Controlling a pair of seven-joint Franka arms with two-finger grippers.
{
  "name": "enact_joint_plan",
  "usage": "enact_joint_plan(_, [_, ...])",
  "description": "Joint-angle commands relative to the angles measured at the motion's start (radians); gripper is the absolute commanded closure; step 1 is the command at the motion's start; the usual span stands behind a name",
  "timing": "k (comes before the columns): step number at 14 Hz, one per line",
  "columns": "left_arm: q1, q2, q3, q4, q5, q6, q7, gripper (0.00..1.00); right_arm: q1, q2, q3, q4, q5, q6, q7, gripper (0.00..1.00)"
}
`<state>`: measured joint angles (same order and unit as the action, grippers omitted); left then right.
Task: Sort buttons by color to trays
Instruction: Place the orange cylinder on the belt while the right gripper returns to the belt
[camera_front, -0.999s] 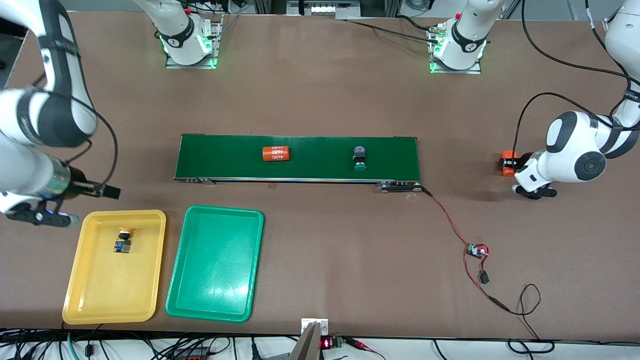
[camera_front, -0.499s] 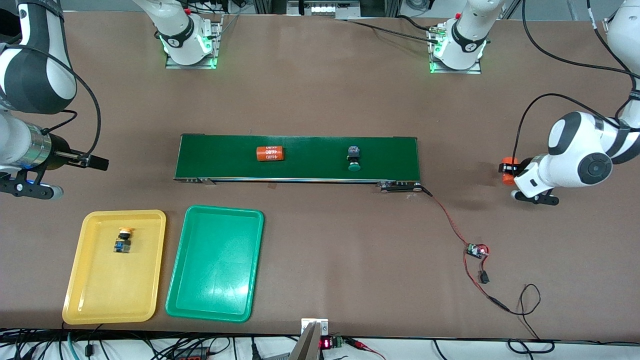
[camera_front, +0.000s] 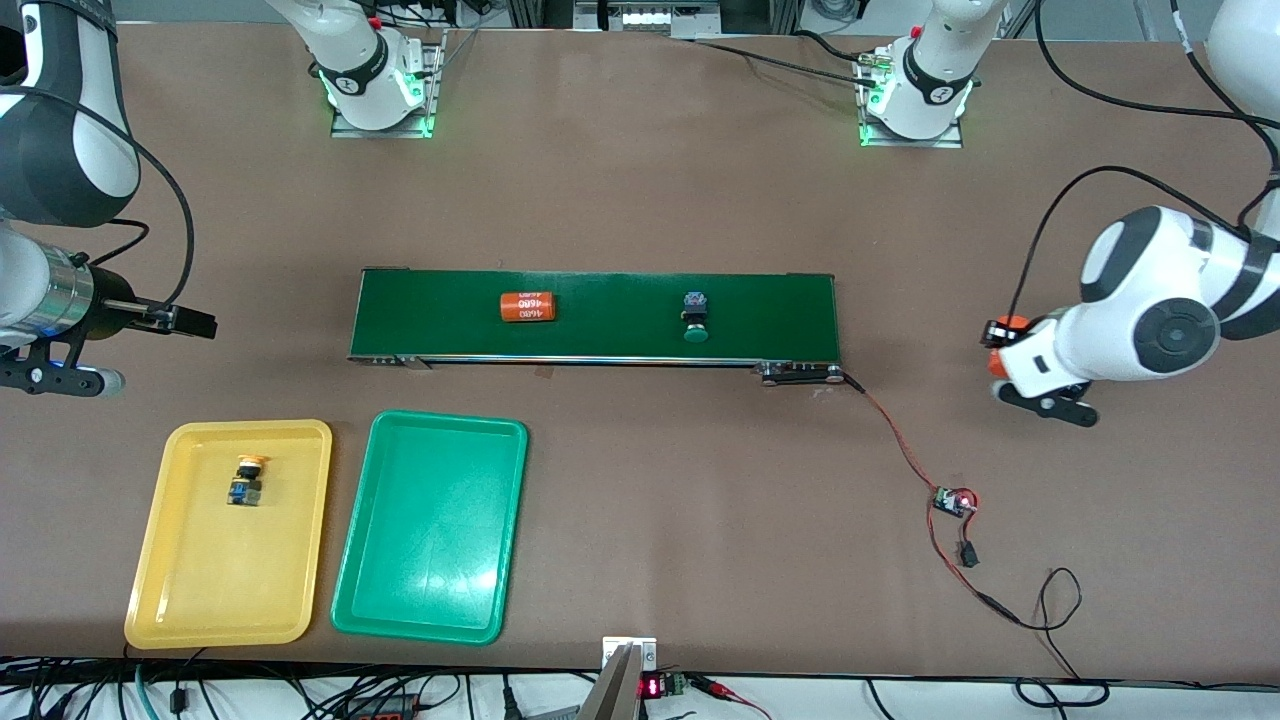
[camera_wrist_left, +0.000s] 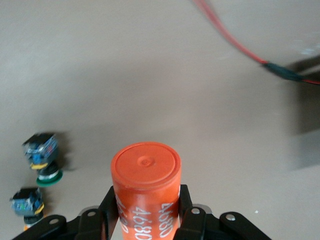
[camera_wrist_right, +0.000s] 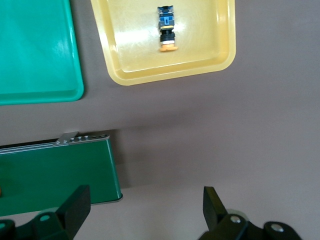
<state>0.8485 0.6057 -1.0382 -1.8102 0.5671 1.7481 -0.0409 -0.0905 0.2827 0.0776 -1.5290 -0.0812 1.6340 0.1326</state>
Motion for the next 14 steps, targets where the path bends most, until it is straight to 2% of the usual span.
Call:
enact_joint_plan(1, [-0.017, 0.008, -0.046, 0.014, 0.004, -0.025, 0.163, 0.79, -0.009, -0.002, 0.002, 0.007, 0.023, 0.029, -0.005, 0.0])
enact_joint_plan(3, [-0.09, 0.009, -0.048, 0.015, 0.004, -0.025, 0.281, 0.79, -0.006, 0.0, 0.007, 0.007, 0.028, 0.027, 0.019, 0.0])
enact_joint_plan(6, [-0.225, 0.011, -0.048, 0.014, 0.001, -0.024, 0.343, 0.8, 0.011, -0.01, 0.034, 0.004, 0.035, 0.018, 0.058, 0.0])
enact_joint_plan(10, [-0.402, 0.026, -0.04, 0.014, 0.014, 0.01, 0.565, 0.83, 0.02, -0.013, 0.039, -0.028, 0.043, 0.107, 0.053, 0.0])
enact_joint_plan(12, [-0.448, 0.037, -0.036, 0.012, 0.016, 0.016, 0.608, 0.83, 0.02, -0.011, 0.039, -0.033, 0.044, 0.116, 0.048, 0.0])
enact_joint_plan(14, [-0.459, 0.087, -0.025, 0.008, 0.031, 0.047, 0.613, 0.83, 0.021, 0.003, 0.041, -0.031, 0.044, 0.144, 0.048, 0.0])
